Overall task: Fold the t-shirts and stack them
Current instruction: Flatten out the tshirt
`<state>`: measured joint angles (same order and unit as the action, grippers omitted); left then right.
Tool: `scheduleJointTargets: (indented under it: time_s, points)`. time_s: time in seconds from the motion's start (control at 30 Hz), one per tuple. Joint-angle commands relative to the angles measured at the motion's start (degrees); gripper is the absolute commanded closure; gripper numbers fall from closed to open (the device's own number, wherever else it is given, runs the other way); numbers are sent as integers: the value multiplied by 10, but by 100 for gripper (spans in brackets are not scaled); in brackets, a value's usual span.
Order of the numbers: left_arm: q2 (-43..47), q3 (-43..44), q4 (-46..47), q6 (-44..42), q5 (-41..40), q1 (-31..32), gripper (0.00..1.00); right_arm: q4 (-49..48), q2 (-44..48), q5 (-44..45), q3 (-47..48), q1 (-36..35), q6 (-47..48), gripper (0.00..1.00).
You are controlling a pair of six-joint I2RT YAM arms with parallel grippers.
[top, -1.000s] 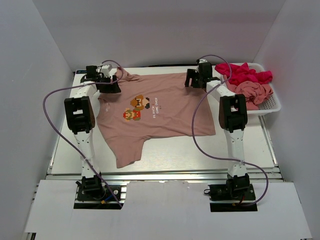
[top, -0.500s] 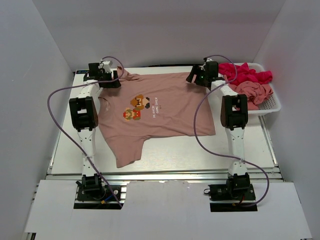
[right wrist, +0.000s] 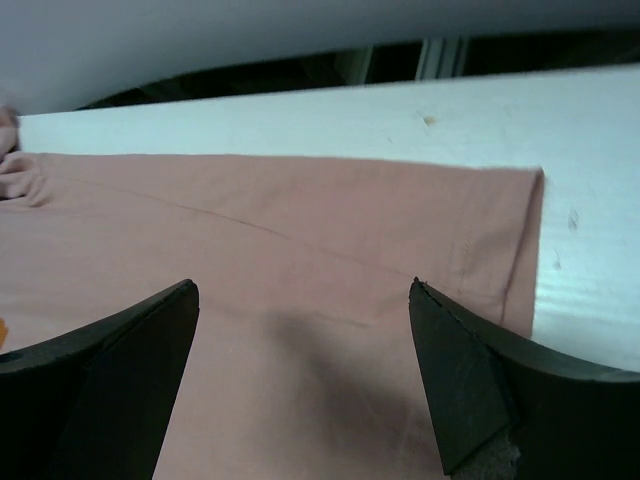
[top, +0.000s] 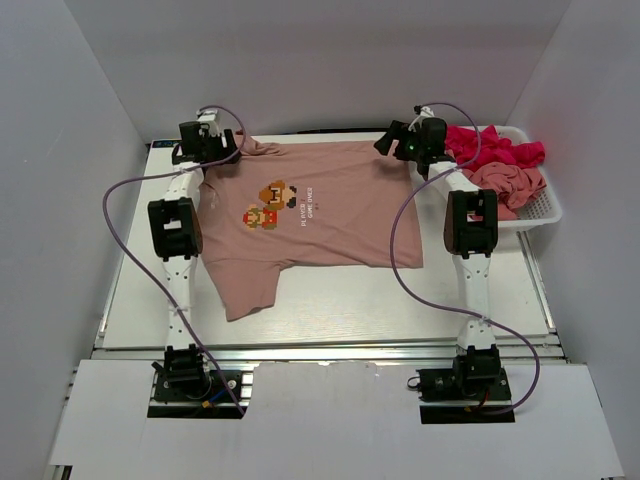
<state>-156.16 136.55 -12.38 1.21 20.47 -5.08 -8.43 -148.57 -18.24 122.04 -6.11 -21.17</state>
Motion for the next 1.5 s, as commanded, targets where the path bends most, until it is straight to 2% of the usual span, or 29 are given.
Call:
scheduleJointTargets:
  time_s: [0.0,0.2,0.27,0.37,0.43,0.5,0.53,0.6,0.63,0.67,0.73,0.77,0.83,0.9,1.0,1.13,1.27,1.47]
  points:
    - [-4,37,44,26,-32,0,16,-84,-4,-38,31,-1,35,11]
    - [57,50,101,40,-70,0,15,-104,38,-35,29,-1,78,11]
    - [92,32,104,44,-78,0,15,-104,91,-42,6,-2,85,11]
    - [190,-24,109,53,-71,-2,14,-120,196,-43,-97,-13,91,11]
    - [270,-61,95,51,-61,-2,14,-113,283,-9,-183,-30,103,11]
    - [345,-82,19,42,-40,-2,14,-54,362,31,-226,-44,111,11]
    - [372,-125,-54,31,-27,-5,14,-34,389,79,-274,-59,105,11]
    - [434,-212,-109,11,41,-9,14,5,464,116,-333,-76,62,11]
    - [503,-264,-149,-6,47,-10,14,31,491,145,-408,-80,42,11]
    - [541,-387,-156,-46,54,-10,13,38,514,155,-450,-85,14,11]
    - [646,-504,-169,-108,48,-10,13,49,586,211,-534,-101,-6,11]
    - [677,-610,-171,-126,38,-11,13,52,605,229,-609,-105,-12,11]
    - [725,-689,-204,-169,13,-13,13,76,653,293,-664,-113,-40,11]
    - [782,-780,-228,-226,14,-16,13,83,702,305,-747,-114,-72,11]
    - [843,-859,-244,-257,1,-19,11,75,772,318,-847,-128,-113,11]
    - [867,-905,-227,-264,-30,-23,10,109,834,396,-894,-133,-119,11]
    - [854,-920,-210,-250,-26,-29,10,120,878,418,-910,-133,-103,11]
    - [861,-896,-204,-230,-8,-32,10,97,851,420,-908,-133,-90,11]
